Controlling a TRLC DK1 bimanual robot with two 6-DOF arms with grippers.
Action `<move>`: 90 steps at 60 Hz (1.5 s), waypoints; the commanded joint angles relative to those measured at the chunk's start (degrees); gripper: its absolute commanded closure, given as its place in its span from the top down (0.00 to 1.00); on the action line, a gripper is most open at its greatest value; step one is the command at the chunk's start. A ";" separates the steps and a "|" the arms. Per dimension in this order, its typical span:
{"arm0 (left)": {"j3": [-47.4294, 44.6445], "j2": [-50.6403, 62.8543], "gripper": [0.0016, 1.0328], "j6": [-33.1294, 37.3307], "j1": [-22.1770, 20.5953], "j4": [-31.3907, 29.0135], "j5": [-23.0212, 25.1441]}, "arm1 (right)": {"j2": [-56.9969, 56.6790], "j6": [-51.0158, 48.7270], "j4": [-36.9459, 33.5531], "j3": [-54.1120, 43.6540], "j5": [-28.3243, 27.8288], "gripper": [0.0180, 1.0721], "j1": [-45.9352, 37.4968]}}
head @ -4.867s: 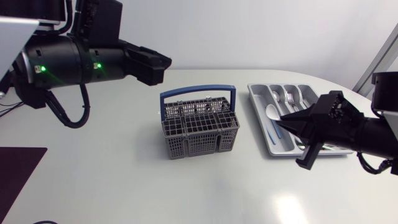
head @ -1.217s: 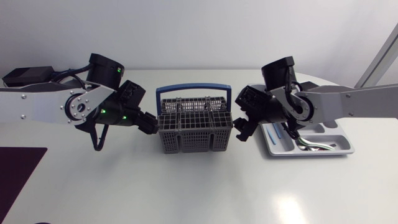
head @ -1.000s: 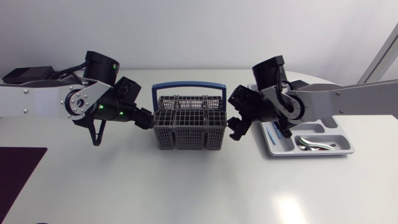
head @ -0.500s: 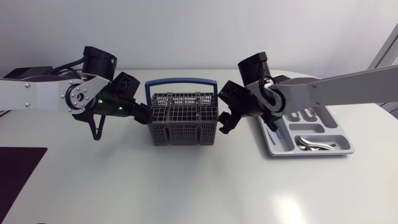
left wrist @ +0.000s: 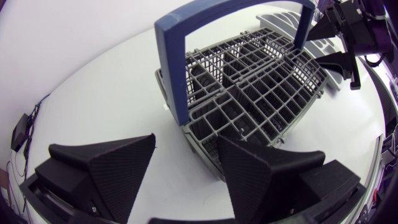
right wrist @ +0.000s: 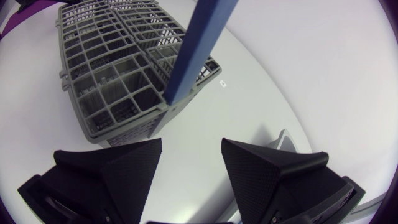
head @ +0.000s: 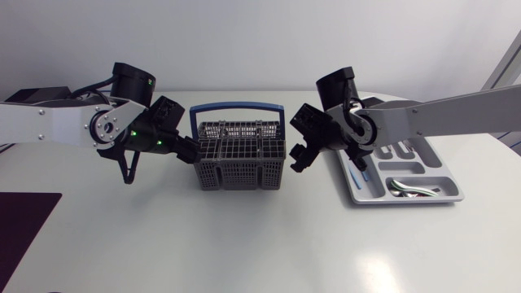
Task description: Unload the cutlery basket into the drawer organizer.
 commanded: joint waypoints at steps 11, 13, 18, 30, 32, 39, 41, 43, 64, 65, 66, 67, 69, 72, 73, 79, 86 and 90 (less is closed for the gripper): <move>0.60 -1.07 0.86 0.18 -0.80 -0.41 0.50 | -4.56 1.18 1.60 -3.09 2.81 0.77 -0.74; 0.33 -1.95 0.86 0.27 -0.62 -0.59 0.50 | -5.44 1.09 1.77 -3.62 2.90 0.78 -0.74; -0.81 -4.93 0.86 0.35 -0.18 -0.67 0.59 | -7.55 1.00 2.21 -4.94 3.60 0.78 -0.83; -2.83 -11.26 0.86 0.53 1.66 -1.29 1.20 | -14.75 1.62 2.47 -8.10 3.78 0.86 -1.97; -3.18 -12.23 0.86 0.53 1.93 -1.29 1.20 | -15.63 1.62 2.47 -8.63 3.78 0.86 -2.06; -4.41 -16.10 0.87 0.44 2.37 -1.46 1.20 | -19.32 2.15 2.56 -10.21 3.78 0.92 -2.76; -4.77 -17.24 0.87 0.44 2.54 -1.55 1.20 | -20.29 2.41 2.47 -10.56 3.78 0.93 -2.94; -5.03 -18.29 0.87 0.35 2.72 -1.64 1.20 | -21.43 2.41 2.47 -11.00 3.78 0.94 -3.11; -9.78 -27.79 0.95 0.09 6.06 -1.11 1.20 | -31.63 3.99 2.04 -16.71 3.78 0.95 -5.22; -9.95 -28.14 0.95 0.09 6.15 -1.02 1.11 | -31.98 3.99 2.04 -17.06 3.78 0.95 -5.31; -10.22 -28.49 0.95 0.09 6.41 -1.02 1.20 | -32.51 3.99 2.04 -17.42 3.78 0.95 -5.40; -10.30 -28.66 0.95 0.09 6.59 -1.02 1.20 | -33.04 4.08 2.04 -17.77 3.78 0.95 -5.57; -10.92 -29.37 0.95 0.09 7.03 -0.94 1.20 | -33.74 4.26 2.04 -18.38 3.78 0.95 -5.93; -11.71 -30.42 0.95 0.09 7.55 -0.50 1.11 | -34.88 4.34 2.04 -19.17 3.78 0.95 -6.63; -11.97 -30.69 0.95 0.09 7.64 -0.41 1.20 | -35.23 4.43 1.95 -19.44 3.78 0.95 -6.89; -13.64 -33.06 0.95 0.27 8.70 0.12 1.11 | -38.40 4.52 1.86 -21.37 3.69 0.95 -8.39; -15.40 -35.26 0.95 0.53 9.31 0.38 1.20 | -41.65 4.61 1.77 -23.74 3.69 0.95 -9.53; -16.37 -36.40 0.95 0.79 9.84 0.56 1.20 | -43.23 4.69 1.42 -24.89 3.69 0.95 -10.14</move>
